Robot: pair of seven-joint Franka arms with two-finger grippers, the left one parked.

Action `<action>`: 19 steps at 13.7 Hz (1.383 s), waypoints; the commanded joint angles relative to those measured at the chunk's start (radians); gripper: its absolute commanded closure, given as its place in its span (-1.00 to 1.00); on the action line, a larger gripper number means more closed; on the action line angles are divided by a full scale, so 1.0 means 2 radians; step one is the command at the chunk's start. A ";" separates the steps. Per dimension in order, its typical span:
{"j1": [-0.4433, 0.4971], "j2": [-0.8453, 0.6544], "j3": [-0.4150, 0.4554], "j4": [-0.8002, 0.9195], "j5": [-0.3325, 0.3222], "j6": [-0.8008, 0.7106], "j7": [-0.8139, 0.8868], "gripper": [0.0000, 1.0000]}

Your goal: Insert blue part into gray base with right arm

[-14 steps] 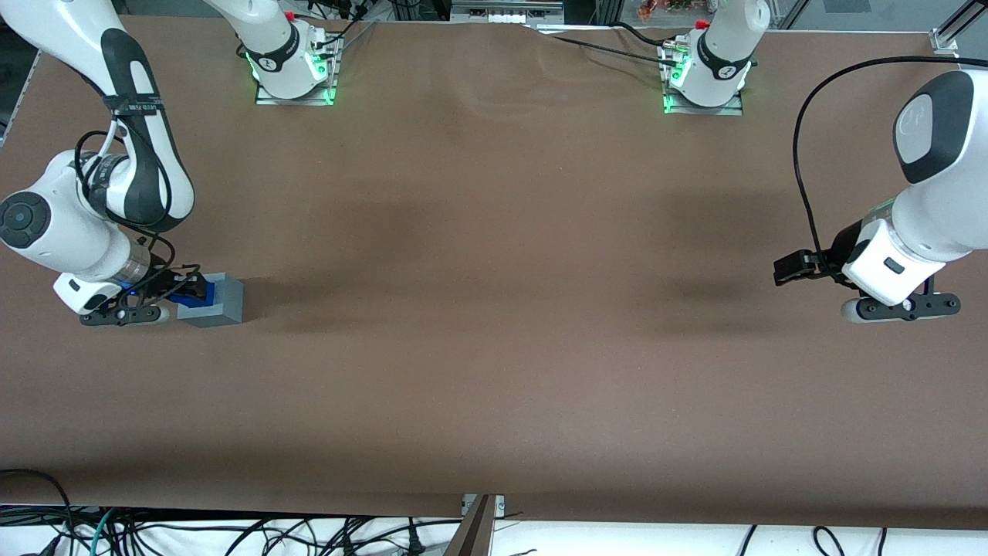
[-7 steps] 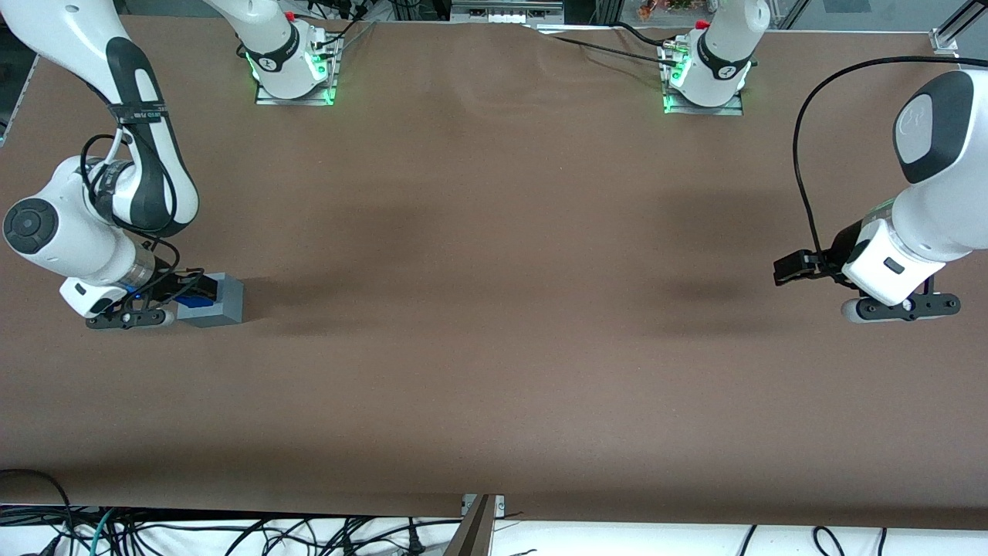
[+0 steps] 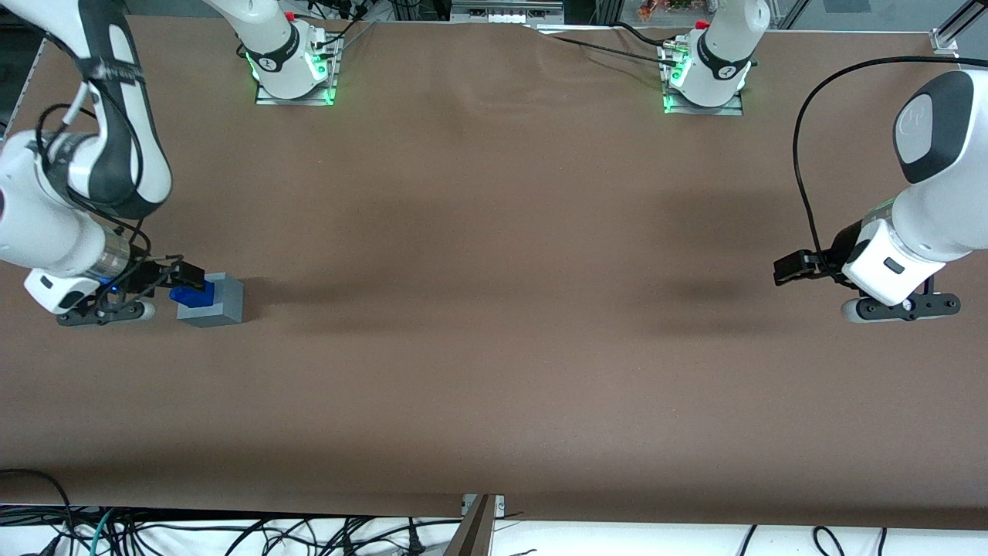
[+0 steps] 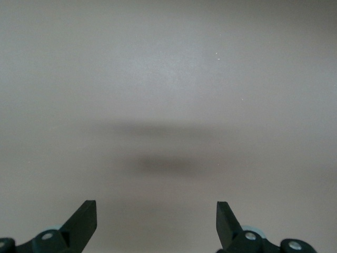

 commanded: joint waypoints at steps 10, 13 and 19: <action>0.027 -0.167 0.040 0.038 -0.025 -0.191 0.071 -0.98; 0.028 -0.163 0.049 0.049 -0.025 -0.203 0.074 -0.98; 0.028 -0.144 0.050 0.057 -0.025 -0.199 0.073 -0.98</action>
